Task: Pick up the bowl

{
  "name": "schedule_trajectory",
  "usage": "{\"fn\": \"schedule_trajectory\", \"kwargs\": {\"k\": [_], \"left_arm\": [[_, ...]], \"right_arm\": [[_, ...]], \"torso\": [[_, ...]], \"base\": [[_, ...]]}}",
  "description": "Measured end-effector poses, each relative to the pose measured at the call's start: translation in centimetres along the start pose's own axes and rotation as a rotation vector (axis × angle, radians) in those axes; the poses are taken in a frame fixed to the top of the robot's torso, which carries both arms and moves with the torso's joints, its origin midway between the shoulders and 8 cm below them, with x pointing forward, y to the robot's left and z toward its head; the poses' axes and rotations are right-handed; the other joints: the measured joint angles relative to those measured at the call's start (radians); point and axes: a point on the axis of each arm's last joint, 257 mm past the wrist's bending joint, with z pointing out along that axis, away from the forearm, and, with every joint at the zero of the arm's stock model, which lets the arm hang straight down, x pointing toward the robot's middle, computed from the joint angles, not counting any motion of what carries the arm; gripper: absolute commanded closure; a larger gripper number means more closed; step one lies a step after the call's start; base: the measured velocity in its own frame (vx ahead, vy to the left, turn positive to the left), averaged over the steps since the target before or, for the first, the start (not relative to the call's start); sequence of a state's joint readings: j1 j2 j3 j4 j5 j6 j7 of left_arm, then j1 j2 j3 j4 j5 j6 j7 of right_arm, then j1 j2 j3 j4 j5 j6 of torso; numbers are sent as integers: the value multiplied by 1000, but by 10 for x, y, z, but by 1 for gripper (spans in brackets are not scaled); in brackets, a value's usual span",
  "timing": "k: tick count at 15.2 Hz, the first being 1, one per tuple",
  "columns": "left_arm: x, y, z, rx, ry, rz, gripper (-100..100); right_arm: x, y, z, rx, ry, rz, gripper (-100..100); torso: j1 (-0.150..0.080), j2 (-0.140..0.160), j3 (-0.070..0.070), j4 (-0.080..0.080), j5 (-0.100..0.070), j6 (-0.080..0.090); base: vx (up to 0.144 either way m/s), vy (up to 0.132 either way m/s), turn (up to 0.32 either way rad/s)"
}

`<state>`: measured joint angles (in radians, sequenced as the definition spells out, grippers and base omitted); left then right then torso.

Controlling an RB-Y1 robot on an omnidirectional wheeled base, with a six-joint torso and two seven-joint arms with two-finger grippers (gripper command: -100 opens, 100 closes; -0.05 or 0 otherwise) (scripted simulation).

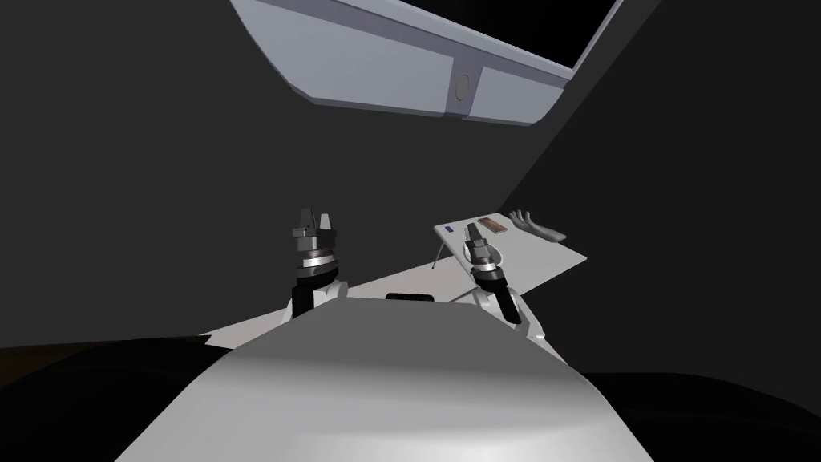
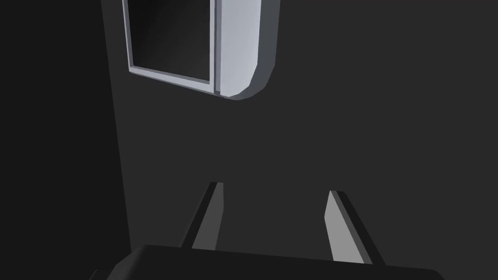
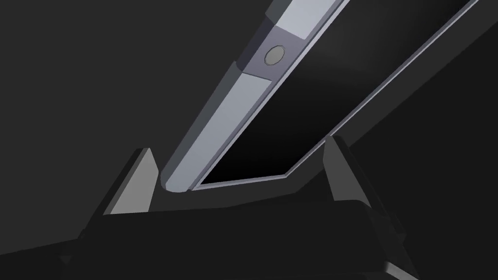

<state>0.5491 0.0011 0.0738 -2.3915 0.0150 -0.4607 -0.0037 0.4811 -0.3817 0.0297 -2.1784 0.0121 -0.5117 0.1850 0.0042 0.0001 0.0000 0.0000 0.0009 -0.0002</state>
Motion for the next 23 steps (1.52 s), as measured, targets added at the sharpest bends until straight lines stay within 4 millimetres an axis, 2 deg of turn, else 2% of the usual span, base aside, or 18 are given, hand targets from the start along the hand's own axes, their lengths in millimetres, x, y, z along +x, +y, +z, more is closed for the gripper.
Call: {"fn": "schedule_trajectory", "kwargs": {"k": [5,12,16,23], "left_arm": [[0,0,0,0,0,0,0],[0,0,0,0,0,0,0],[0,0,0,0,0,0,0],[0,0,0,0,0,0,0]], "right_arm": [[18,-29,-12,44,125,-100,-100],[37,-78,-40,107,311,-258,-100],[37,-101,-54,136,401,-338,-100],[27,-151,-91,192,593,-514,-100]], "torso": [[-1,0,0,0,0,0],[0,0,0,0,0,0],[-2,0,0,0,0,0],[-1,0,0,0,0,0]], "base": [[-4,52,55],[2,52,52],[-3,44,50],[0,49,63]]}}
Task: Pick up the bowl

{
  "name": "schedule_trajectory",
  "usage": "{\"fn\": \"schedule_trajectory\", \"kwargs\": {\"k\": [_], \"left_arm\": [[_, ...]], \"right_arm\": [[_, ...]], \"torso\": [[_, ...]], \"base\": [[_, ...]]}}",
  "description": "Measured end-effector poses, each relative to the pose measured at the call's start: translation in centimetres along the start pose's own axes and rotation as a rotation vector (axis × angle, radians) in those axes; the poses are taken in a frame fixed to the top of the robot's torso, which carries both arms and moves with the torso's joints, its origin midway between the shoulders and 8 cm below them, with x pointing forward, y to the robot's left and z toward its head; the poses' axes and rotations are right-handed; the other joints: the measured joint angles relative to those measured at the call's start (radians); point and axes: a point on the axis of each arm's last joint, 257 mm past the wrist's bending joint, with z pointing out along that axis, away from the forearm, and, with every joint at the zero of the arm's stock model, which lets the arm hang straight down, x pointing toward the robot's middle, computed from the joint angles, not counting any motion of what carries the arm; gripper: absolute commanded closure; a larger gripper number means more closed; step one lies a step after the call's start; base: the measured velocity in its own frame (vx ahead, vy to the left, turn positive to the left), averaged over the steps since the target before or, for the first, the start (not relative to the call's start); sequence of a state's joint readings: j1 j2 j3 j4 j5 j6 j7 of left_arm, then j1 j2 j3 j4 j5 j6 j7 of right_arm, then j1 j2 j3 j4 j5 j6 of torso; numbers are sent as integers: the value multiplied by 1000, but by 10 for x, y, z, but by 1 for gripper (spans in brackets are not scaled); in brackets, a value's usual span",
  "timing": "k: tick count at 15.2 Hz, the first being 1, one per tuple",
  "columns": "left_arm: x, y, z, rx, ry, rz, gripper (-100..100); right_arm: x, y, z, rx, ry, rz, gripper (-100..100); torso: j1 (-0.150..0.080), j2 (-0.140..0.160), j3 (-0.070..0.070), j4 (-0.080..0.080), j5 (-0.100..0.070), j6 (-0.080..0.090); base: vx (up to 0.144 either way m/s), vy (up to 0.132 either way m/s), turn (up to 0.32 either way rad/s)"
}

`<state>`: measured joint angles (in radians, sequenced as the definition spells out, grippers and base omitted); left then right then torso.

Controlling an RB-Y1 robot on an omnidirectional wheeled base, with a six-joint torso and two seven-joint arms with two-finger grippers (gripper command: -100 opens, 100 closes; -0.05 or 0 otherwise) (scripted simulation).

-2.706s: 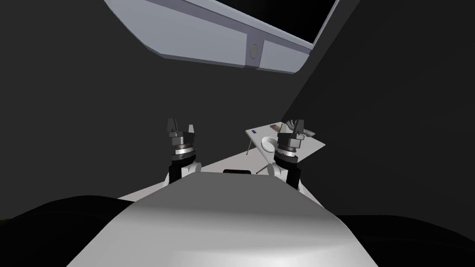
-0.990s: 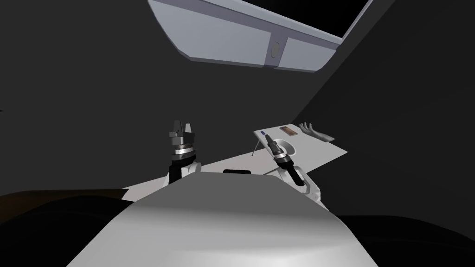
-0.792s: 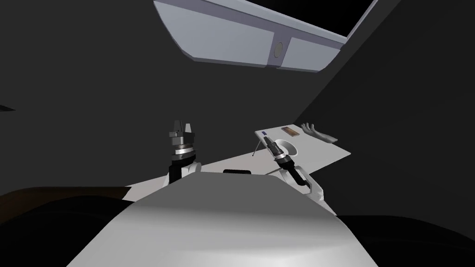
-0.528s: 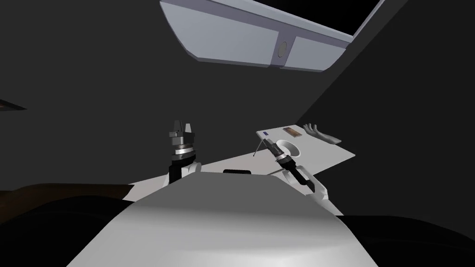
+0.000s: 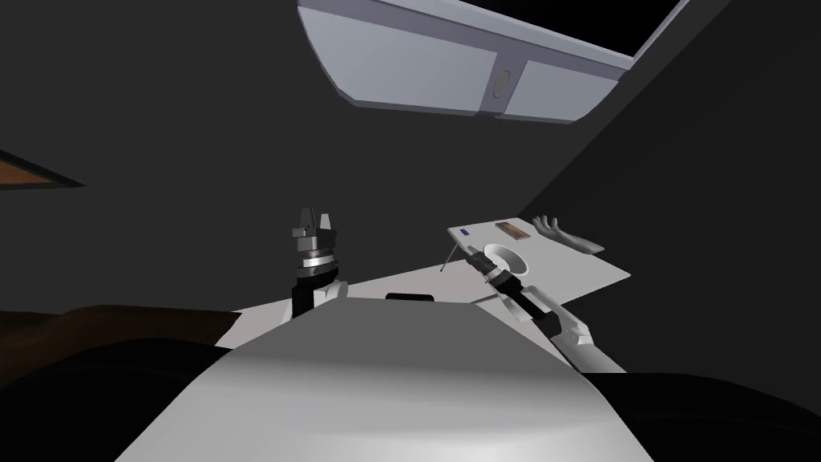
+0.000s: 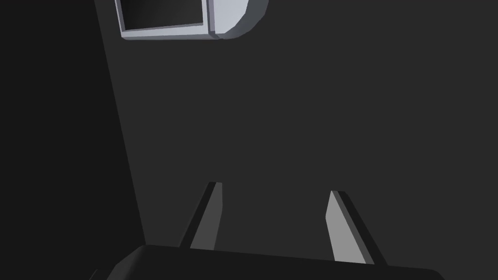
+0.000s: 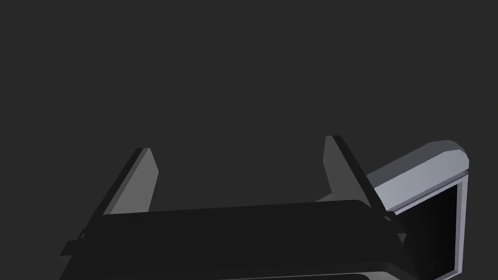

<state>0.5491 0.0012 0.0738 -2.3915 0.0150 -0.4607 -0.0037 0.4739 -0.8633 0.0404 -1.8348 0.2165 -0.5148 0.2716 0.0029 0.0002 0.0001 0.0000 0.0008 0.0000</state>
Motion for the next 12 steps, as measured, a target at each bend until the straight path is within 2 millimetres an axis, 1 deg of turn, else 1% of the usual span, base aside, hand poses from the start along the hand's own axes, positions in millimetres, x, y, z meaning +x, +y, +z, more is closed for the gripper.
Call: {"fn": "schedule_trajectory", "kwargs": {"k": [2,3,5,6,12], "left_arm": [[0,0,0,0,0,0,0],[0,0,0,0,0,0,0],[0,0,0,0,0,0,0],[0,0,0,0,0,0,0],[0,0,0,0,0,0,0]], "right_arm": [[11,-17,-8,19,60,-59,-100],[12,-21,-9,22,79,-79,-100],[17,-36,-17,39,134,-132,-100],[19,-40,-19,42,150,-150,-100],[30,-88,-46,86,308,-307,-100]], "torso": [[1,0,0,0,0,0],[0,0,0,0,0,0],[0,0,0,0,0,0],[-1,0,0,0,0,0],[0,0,0,0,0,0]], "base": [[-1,49,45],[4,41,51],[1,34,44],[2,43,62],[2,45,55]]}}
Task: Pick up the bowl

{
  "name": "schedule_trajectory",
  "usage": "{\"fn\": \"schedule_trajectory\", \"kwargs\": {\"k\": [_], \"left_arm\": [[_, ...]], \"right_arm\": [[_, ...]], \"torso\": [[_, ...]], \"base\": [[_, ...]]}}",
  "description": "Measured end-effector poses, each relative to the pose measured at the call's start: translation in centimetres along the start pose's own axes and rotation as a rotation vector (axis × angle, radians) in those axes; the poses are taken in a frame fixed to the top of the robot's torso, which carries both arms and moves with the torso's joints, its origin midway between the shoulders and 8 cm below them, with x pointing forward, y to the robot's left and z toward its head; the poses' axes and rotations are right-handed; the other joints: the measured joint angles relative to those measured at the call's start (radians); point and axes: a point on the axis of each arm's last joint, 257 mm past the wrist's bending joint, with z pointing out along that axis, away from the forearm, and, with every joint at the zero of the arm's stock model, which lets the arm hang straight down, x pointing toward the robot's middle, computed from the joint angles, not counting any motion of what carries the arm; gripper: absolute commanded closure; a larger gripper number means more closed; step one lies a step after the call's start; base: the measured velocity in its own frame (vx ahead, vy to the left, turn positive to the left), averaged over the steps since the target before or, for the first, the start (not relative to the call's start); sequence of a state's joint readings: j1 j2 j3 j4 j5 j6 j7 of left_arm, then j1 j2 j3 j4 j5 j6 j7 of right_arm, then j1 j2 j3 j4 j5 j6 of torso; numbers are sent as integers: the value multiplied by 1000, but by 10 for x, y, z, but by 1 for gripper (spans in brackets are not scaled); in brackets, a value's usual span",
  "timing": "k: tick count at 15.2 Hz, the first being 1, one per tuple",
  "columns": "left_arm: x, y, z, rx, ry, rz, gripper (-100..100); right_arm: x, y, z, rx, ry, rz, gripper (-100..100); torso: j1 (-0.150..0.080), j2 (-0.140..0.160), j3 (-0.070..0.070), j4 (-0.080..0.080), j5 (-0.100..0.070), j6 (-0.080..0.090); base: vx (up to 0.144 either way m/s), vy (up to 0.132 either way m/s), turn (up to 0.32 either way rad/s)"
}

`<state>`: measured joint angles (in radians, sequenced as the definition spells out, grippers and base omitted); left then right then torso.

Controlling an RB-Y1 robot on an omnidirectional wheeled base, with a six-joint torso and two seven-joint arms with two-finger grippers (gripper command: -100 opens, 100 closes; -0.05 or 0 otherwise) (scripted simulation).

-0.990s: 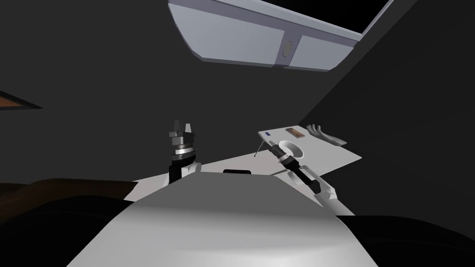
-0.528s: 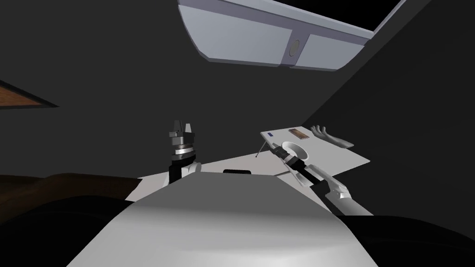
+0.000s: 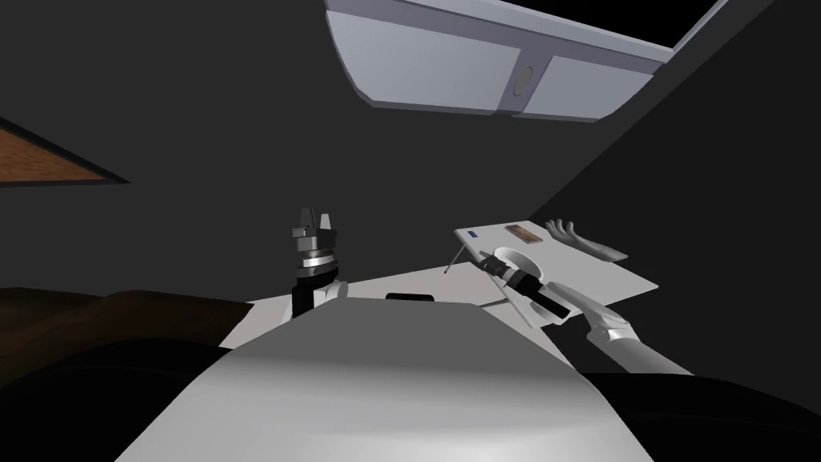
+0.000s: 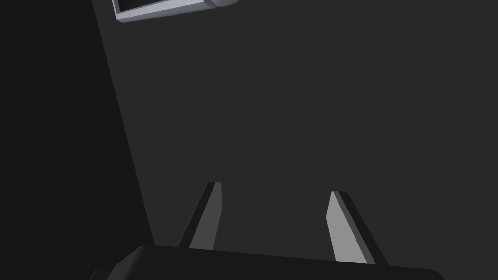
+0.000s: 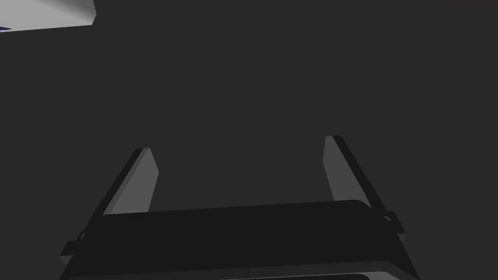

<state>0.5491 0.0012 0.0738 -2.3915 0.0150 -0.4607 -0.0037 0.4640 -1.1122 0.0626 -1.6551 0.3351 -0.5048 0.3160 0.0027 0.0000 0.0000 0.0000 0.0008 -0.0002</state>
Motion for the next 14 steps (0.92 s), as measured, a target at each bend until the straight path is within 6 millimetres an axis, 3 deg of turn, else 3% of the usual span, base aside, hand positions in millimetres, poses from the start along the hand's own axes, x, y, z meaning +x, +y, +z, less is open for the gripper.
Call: {"fn": "schedule_trajectory", "kwargs": {"k": [3,14], "left_arm": [[0,0,0,0,0,0,0],[0,0,0,0,0,0,0]], "right_arm": [[17,-24,-15,23,86,-82,-100],[46,-97,-67,72,345,-324,-100]], "torso": [[0,0,0,0,0,0],[-1,0,0,0,0,0]], "base": [[3,40,51],[4,30,48]]}}
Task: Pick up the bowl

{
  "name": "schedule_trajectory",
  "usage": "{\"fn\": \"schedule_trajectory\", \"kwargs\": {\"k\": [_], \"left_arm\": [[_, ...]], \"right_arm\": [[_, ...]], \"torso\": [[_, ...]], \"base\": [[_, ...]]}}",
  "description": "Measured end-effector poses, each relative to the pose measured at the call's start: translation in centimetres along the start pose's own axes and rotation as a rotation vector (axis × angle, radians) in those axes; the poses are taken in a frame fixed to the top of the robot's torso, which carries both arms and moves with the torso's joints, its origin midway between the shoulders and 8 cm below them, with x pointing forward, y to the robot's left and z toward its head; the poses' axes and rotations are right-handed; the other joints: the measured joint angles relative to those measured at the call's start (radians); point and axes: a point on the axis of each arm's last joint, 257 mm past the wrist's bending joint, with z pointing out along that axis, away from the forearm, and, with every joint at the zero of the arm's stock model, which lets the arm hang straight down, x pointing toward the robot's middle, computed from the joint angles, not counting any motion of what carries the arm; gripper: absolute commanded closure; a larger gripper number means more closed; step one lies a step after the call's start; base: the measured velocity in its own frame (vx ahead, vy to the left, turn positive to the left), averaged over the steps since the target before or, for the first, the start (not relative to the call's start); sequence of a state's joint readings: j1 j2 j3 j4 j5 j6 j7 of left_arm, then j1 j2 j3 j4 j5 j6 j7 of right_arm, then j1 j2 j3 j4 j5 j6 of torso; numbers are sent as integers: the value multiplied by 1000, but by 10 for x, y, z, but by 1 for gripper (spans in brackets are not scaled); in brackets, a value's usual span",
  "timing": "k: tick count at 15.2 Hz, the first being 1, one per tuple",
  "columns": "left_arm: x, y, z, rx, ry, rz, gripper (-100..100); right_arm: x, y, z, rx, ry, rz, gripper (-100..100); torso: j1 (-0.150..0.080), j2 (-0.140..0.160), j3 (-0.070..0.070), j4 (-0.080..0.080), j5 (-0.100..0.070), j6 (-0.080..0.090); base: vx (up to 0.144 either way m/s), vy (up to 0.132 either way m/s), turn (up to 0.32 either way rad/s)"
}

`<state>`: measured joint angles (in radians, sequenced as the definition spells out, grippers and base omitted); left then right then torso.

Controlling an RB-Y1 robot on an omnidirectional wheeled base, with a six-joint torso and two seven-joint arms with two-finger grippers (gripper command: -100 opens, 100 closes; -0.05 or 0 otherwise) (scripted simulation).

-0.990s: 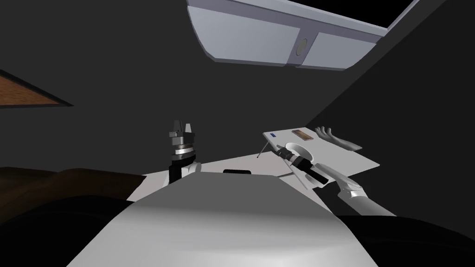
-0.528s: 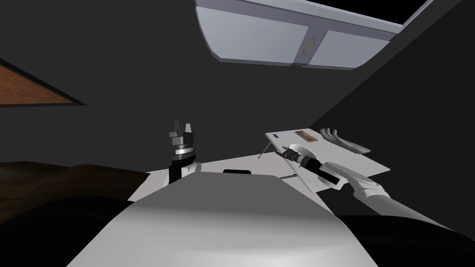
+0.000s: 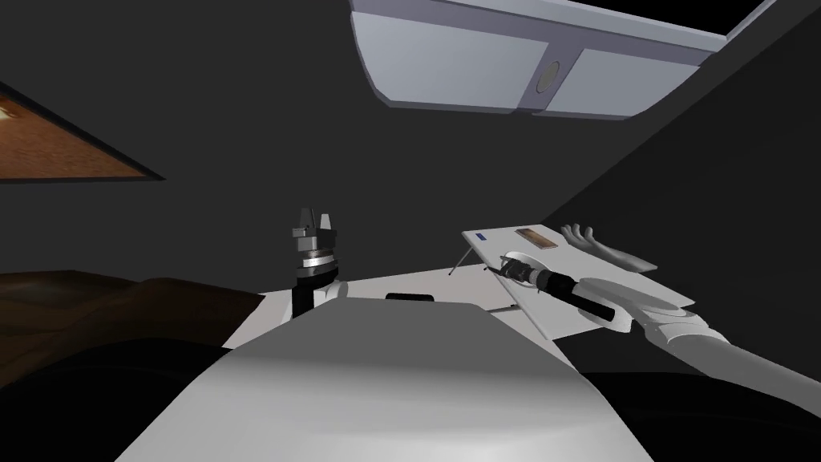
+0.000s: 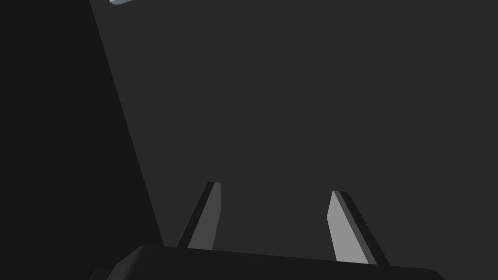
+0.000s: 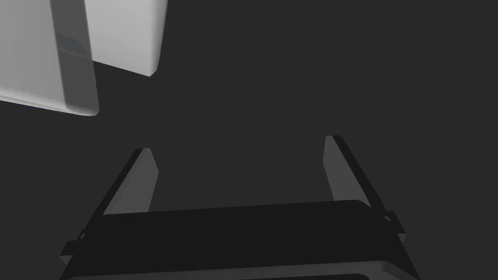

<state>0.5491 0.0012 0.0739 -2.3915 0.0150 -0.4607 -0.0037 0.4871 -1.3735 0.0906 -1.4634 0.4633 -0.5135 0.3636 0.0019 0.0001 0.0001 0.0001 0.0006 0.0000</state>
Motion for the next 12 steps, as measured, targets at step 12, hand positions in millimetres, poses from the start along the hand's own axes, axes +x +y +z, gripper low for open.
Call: {"fn": "schedule_trajectory", "kwargs": {"k": [12], "left_arm": [[0,0,0,0,0,0,0]], "right_arm": [[89,-59,-70,-5,356,-245,-100]], "torso": [[0,0,0,0,0,0]], "base": [[3,27,50]]}}
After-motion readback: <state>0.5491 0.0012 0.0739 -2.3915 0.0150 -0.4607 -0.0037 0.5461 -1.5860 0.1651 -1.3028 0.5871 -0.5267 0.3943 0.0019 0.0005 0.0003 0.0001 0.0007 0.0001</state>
